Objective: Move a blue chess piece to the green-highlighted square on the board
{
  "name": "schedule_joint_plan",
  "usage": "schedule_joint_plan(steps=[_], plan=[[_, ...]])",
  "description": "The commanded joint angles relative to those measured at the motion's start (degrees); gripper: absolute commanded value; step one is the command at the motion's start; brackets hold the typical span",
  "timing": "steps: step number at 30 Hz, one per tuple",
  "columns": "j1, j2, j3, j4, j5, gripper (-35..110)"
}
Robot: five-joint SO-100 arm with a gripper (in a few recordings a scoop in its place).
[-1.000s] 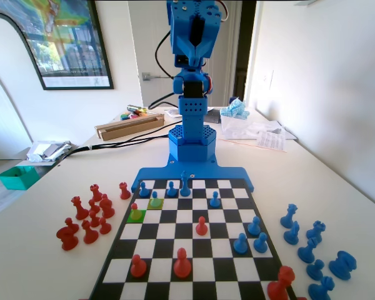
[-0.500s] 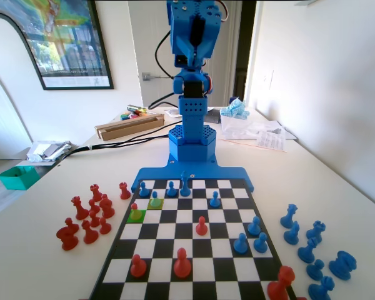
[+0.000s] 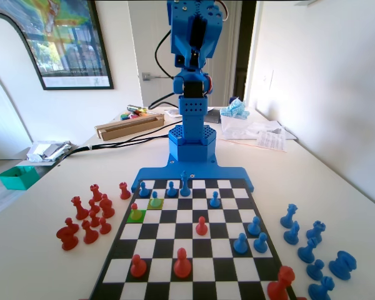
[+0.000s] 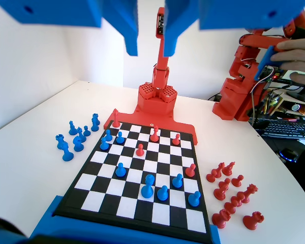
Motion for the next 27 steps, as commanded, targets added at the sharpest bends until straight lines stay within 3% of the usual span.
schedule_joint_plan(steps=[1, 12, 27], plan=[[0.53, 1.05, -0.53, -0.79, -0.35, 1], [-0.79, -2.99, -4.66, -0.79, -0.53, 1], [8.17, -39.73, -28.12, 1.49, -6.42, 1]])
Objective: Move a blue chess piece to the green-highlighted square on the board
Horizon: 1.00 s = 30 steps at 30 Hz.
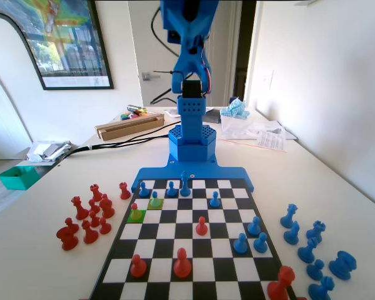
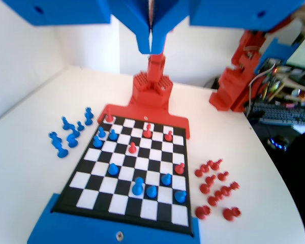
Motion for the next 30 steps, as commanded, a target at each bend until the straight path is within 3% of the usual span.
schedule_joint_plan(steps=[1, 11, 30], plan=[[4.48, -9.84, -6.86, -0.53, -3.34, 1], [15.64, -24.35, -7.82, -5.27, -10.11, 1], [22.85, -47.99, 2.02, -30.76, 6.68, 5]])
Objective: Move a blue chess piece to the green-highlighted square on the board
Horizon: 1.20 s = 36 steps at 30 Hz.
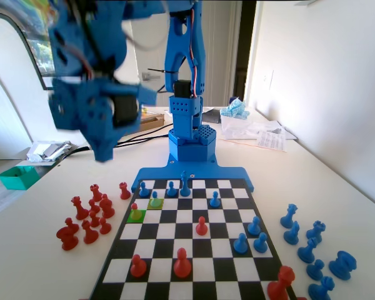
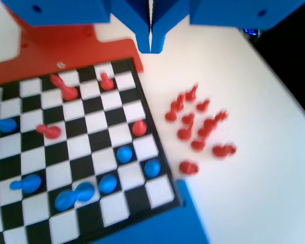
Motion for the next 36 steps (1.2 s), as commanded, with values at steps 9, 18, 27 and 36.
schedule_joint_plan(steps=[9, 18, 27, 36], plan=[[-0.18, -0.44, 11.25, -16.79, 4.22, 12], [-0.88, -4.04, 11.43, -18.02, 4.75, 12], [-1.67, -6.59, 13.45, -18.98, 3.78, 12], [-1.05, -9.84, 13.89, -20.57, 2.64, 11]])
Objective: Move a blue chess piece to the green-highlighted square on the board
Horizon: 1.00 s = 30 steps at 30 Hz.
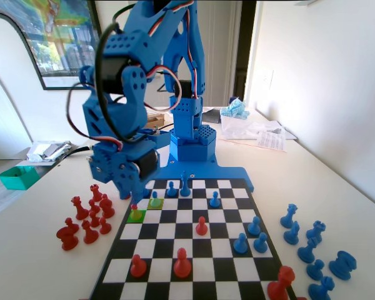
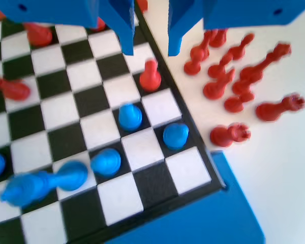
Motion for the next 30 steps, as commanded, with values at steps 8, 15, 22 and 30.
schedule_joint_plan(steps=[8, 15, 22, 30], plan=[[1.32, -2.02, -0.7, -3.16, -2.2, 11], [1.49, -3.87, -0.7, -4.75, -2.81, 11], [1.67, -4.39, 0.0, -5.89, -3.78, 10], [1.41, -4.48, -0.26, -6.33, -4.04, 6]])
